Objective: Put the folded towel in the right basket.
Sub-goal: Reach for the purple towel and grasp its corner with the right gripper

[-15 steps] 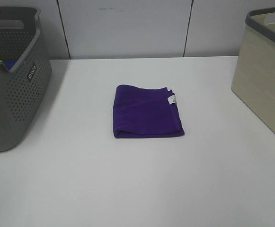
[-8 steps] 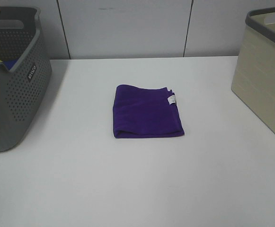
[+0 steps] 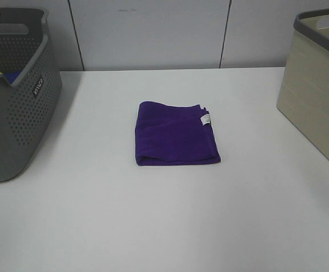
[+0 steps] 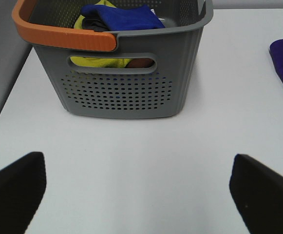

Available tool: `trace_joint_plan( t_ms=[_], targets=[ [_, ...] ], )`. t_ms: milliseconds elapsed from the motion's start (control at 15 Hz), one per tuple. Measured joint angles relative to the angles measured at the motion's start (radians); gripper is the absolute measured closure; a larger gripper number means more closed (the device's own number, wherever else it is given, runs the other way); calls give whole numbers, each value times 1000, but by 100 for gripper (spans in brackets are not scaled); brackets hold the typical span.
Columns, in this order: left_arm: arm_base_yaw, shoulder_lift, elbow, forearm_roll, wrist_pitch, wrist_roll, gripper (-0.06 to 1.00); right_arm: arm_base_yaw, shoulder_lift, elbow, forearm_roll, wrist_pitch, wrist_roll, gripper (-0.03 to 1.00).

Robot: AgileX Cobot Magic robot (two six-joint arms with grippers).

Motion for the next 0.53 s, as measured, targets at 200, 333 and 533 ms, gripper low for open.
trace_joint_plan(
  t_ms=[200,333,533],
  targets=[
    [0,0,0,0,0,0,-5,52,257,-69,119,-119,-52,1],
    [0,0,0,0,0,0,-5,139,454,-164,135,-184,-73,2],
    [0,0,0,0,0,0,-5,165,743,-364,199,-195,-98,2]
  ],
)
